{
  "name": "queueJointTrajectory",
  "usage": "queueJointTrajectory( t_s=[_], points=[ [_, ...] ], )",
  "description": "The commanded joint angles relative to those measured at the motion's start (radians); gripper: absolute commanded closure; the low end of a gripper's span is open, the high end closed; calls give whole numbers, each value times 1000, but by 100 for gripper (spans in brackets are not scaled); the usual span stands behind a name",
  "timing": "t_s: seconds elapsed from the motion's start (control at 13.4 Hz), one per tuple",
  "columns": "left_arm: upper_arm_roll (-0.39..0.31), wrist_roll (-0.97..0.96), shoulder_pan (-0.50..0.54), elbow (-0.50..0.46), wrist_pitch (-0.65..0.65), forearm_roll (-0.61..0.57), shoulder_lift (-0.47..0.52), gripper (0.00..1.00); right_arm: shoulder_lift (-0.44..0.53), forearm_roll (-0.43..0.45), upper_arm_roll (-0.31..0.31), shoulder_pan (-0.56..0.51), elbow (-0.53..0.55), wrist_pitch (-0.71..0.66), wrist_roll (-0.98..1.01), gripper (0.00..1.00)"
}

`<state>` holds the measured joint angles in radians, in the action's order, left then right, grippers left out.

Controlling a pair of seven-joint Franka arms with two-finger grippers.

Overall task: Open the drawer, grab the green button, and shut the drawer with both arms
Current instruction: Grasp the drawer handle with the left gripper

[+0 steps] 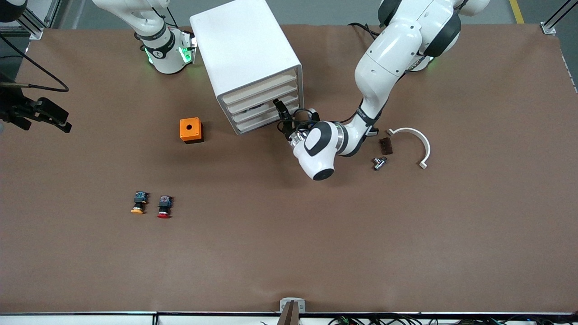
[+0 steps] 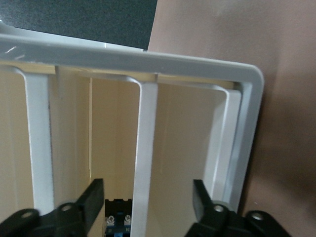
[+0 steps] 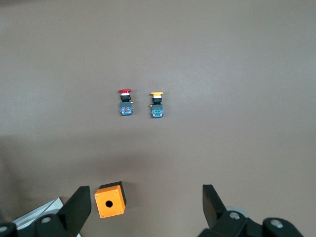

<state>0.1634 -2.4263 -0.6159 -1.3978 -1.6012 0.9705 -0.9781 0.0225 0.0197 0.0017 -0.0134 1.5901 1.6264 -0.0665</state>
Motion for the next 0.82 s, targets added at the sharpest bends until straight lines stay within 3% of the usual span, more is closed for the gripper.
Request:
queueJointTrajectory(
  t_s=[0.0,0.45,0.75],
  points=[
    [-7,-20,-12,26,6,39,-13,45,7,-14,3,-10,4,-3,13,0],
    [-7,-11,-12,29,6,45,-11,100,5,-14,4,-2,2,-2,-1,0],
    [-18,-10,-1,36,9,40,-1,100,-15,-15,44,-5,1,15,-82,0]
  ],
)
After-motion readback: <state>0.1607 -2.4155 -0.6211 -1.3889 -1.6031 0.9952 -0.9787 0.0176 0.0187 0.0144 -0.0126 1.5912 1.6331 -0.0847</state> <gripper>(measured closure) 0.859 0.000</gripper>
